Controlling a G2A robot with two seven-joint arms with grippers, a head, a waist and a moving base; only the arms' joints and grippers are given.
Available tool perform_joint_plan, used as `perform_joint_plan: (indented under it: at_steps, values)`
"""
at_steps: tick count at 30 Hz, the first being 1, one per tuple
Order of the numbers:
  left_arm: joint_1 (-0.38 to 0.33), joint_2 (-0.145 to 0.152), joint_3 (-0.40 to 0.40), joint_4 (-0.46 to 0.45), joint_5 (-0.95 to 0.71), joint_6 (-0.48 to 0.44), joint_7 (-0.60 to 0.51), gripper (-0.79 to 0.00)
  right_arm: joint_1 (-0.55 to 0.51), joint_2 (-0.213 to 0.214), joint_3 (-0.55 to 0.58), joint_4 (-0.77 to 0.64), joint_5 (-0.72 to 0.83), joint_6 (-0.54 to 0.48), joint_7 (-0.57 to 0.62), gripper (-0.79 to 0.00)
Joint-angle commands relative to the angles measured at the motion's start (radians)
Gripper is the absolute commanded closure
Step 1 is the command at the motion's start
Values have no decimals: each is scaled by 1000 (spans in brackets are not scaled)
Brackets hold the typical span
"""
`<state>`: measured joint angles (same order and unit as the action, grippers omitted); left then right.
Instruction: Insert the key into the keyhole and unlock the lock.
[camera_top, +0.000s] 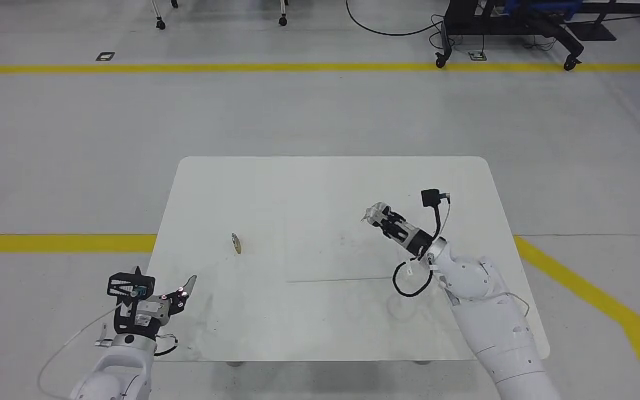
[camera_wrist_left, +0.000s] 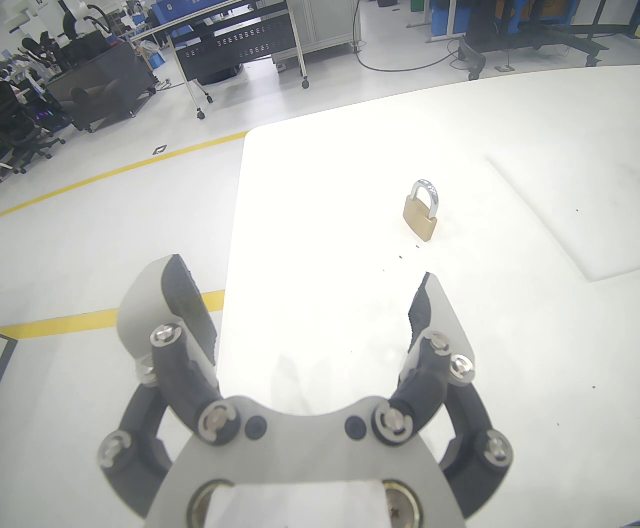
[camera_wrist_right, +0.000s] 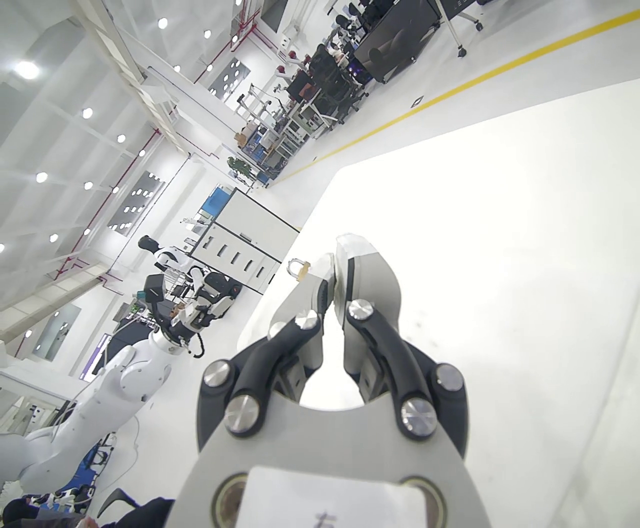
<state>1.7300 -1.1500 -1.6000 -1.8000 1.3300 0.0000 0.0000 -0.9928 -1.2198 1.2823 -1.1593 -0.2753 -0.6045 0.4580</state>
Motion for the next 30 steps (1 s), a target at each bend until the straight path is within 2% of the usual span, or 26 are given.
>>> perform_joint_plan:
  at_steps: [1,5,7,9,11,14,15,16,17,26,28,30]
  values:
    - [0,0,0,0,0,0,0,-785,0,0,0,0,0,0,-1,0]
    - [0,0,0,0,0,0,0,-785,0,0,0,0,0,0,-1,0]
    - [6,-2,2,-18,-66,-43,9,-785,0,0,0,0,0,0,-1,0]
    - [24,-4,-5,-43,-235,-158,-13,-785,-5,-1,-2,-4,8,4,-3,0]
    - [19,-1,-14,-41,-454,-330,-82,-785,-10,-2,-7,-17,32,25,1,0]
    - [-41,6,3,3,-791,-527,-308,-785,-7,-9,-37,-32,67,49,28,0]
    - [-72,10,17,24,-893,-553,-420,-785,-7,-11,-46,-35,84,49,43,0]
    - [-108,15,26,38,-975,-556,-518,-785,-6,-12,-53,-37,102,48,58,0]
    - [-132,18,27,42,-1012,-558,-568,-785,-6,-12,-56,-37,118,49,74,0]
    - [-127,17,41,35,-1025,-562,-581,-785,-6,-12,-58,-37,140,54,97,0]
    - [-132,18,74,38,-1132,-598,-635,-785,-6,-12,-58,-37,140,54,97,0]
    - [-171,21,96,71,-1241,-601,-713,-785,-11,-12,-61,-43,142,59,97,0]
